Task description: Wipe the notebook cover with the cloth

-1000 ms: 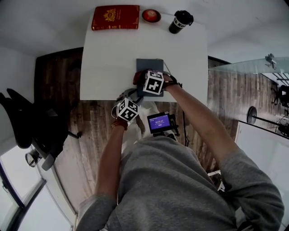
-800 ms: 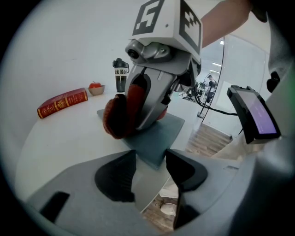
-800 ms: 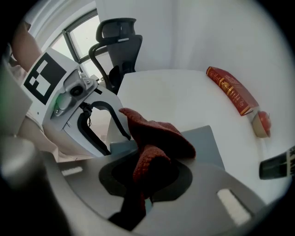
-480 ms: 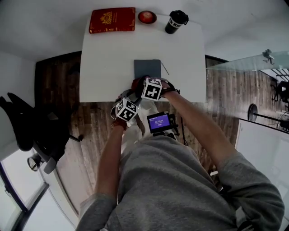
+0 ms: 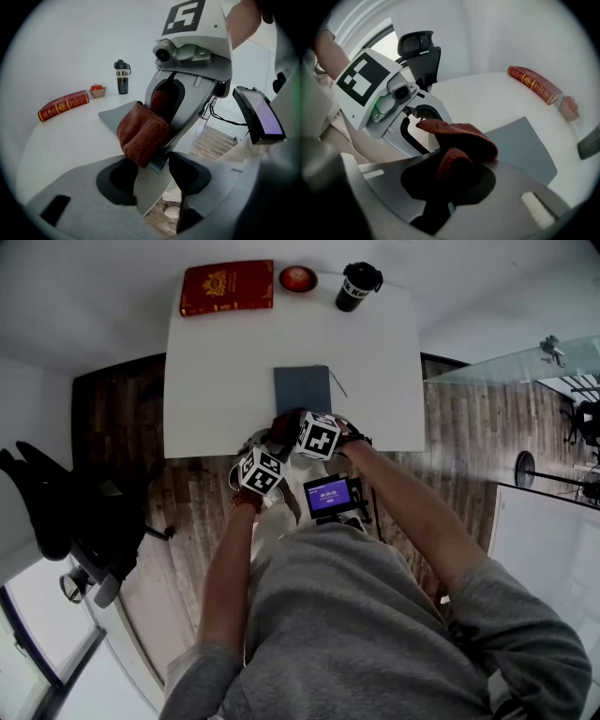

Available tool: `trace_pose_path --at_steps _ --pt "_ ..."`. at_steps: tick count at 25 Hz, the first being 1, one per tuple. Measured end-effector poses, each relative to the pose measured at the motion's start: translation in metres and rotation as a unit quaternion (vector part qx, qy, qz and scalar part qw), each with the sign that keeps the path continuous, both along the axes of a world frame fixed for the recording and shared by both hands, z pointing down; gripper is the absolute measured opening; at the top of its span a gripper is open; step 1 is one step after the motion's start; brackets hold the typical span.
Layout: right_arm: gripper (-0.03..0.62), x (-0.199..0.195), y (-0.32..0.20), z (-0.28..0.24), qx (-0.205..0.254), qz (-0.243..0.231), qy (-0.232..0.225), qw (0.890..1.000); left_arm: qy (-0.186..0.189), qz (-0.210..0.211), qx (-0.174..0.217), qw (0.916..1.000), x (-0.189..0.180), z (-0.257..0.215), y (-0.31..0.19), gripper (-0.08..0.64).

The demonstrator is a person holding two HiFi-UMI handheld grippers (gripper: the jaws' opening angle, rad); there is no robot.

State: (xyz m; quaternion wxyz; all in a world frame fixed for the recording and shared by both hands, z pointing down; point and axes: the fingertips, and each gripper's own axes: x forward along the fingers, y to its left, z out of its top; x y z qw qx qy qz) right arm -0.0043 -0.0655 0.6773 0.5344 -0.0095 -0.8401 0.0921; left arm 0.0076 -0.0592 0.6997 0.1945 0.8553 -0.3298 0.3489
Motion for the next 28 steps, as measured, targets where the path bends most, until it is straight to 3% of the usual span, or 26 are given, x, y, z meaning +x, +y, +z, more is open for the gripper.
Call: trace_pose_path --at_steps 5,10,15,18,24,28 --pt "0.071 0.005 0.015 -0.007 -0.069 -0.038 -0.022 0.997 0.004 0.001 0.000 1.0000 0.002 -0.002 -0.001 0.206" --pt "0.072 0.003 -0.008 -0.039 -0.066 -0.027 -0.097 0.993 0.009 0.003 -0.003 1.0000 0.002 0.000 0.004 0.206" --pt "0.072 0.010 -0.080 -0.062 0.032 -0.033 -0.107 0.993 0.004 0.003 -0.004 1.0000 -0.003 0.000 0.002 0.206" --pt "0.072 0.016 -0.131 -0.072 0.117 -0.031 -0.096 0.988 0.011 0.002 -0.014 0.9998 0.000 -0.003 0.004 0.206" --pt "0.072 0.019 -0.197 -0.058 0.241 -0.052 -0.019 0.969 0.016 0.002 -0.013 0.9998 0.002 -0.004 0.001 0.206" --pt "0.072 0.026 -0.191 -0.022 0.283 -0.127 0.042 0.950 0.016 0.000 -0.016 0.9997 0.002 -0.004 0.000 0.206"
